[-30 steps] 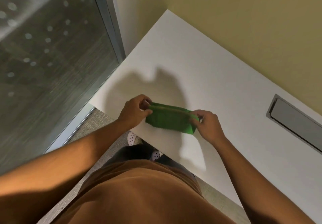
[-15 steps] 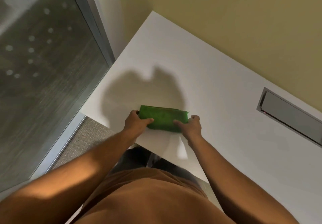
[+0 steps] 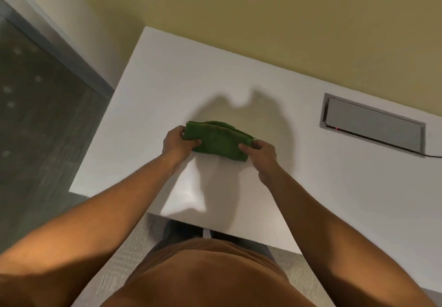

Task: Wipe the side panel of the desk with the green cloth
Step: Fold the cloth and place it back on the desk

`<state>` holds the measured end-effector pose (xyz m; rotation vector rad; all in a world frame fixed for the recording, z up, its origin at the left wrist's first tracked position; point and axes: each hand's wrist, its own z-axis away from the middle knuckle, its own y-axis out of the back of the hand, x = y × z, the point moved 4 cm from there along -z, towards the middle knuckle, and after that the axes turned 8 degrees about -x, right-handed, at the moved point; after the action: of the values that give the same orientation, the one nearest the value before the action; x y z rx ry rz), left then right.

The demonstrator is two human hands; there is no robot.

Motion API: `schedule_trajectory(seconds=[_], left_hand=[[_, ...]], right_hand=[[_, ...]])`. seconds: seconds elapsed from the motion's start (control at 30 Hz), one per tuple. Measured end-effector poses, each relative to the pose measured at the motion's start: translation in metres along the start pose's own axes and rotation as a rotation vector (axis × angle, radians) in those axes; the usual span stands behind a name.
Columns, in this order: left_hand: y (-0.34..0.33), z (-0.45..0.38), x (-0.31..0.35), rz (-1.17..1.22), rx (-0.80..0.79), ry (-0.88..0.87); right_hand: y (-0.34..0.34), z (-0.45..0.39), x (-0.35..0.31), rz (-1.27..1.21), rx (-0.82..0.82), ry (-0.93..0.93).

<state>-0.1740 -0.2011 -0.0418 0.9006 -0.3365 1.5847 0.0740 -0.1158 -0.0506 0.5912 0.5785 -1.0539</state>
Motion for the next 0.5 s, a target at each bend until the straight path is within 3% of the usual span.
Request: schedule_trajectory(seconds=[0.5], left_hand=[[-0.147, -0.111, 0.162, -0.066, -0.189, -0.086]], right_hand=[[0.193, -0.118, -0.084, 0.095, 0.183, 0.099]])
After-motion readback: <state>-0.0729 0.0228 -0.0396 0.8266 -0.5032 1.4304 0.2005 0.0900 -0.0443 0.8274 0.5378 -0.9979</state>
